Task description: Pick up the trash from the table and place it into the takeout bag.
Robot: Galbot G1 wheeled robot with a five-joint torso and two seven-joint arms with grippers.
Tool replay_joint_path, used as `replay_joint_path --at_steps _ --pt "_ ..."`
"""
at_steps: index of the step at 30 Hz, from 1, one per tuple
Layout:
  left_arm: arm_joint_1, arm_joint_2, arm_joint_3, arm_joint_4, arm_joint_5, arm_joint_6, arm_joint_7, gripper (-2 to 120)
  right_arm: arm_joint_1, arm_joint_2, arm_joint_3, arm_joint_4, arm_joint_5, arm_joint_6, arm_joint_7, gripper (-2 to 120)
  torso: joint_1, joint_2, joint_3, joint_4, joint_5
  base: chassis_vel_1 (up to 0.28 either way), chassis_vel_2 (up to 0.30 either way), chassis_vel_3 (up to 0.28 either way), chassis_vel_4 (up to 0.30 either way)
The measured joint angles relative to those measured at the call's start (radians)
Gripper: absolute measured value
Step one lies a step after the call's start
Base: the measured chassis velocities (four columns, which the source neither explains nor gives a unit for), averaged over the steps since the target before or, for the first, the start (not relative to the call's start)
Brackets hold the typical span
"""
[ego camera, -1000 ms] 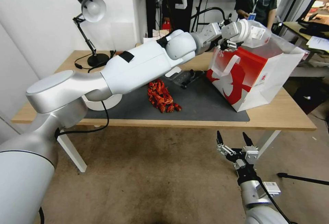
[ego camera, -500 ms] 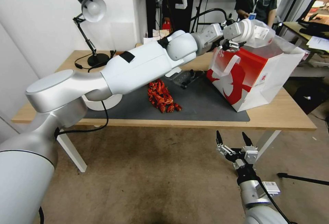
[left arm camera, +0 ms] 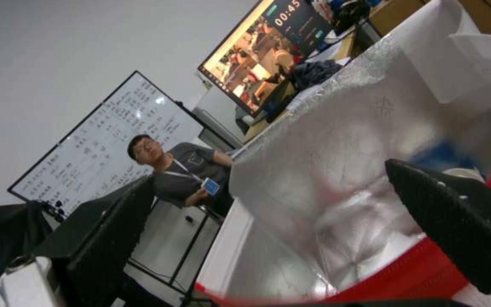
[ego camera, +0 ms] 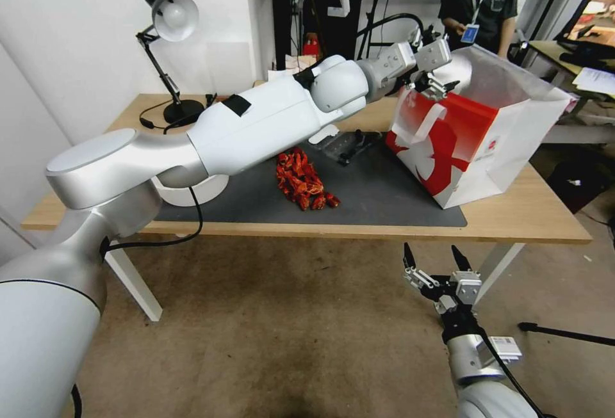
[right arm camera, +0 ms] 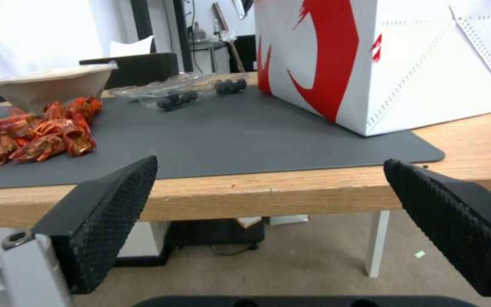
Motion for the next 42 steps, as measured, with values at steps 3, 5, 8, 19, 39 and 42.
replay_joint_path --at_steps 3,5,8,19,39,42 --pt "0.002 0.009 -0.007 -0.02 -0.014 0.001 -0.02 100 0.001 0.0 -0.001 -0.001 0.001 0.0 0.0 100 0.0 0.0 0.0 -0.0002 0.0 0.0 0.0 0.0 0.0" --pt "0.006 0.019 -0.016 -0.035 -0.028 0.005 -0.031 100 0.001 0.0 -0.002 -0.001 0.001 -0.001 0.0 100 0.0 0.0 0.0 -0.0003 0.0 0.0 0.0 0.0 0.0" --pt "0.018 0.051 -0.04 -0.072 -0.047 0.012 -0.049 100 0.001 0.0 -0.004 -0.001 0.001 -0.002 0.0 100 0.0 0.0 0.0 -0.0002 0.0 0.0 0.0 0.0 0.0" --pt "0.291 0.321 -0.226 -0.354 -0.121 0.072 -0.173 100 0.004 -0.003 -0.015 0.01 0.001 -0.004 0.002 100 0.0 0.0 0.0 0.0001 -0.0005 0.0 0.0 0.0 0.0" --pt "1.395 0.541 -0.969 -0.815 0.069 0.014 -0.444 100 0.04 -0.008 -0.042 0.007 0.004 -0.017 0.007 100 0.0 0.0 0.0 0.0004 -0.0005 0.0 0.0 0.0 0.0" --pt "1.515 0.505 -1.042 -0.847 0.124 0.006 -0.463 100 0.038 -0.009 -0.043 0.006 0.004 -0.017 0.006 100 0.0 0.0 0.0 0.0 0.0004 0.0 0.0 0.0 0.0"
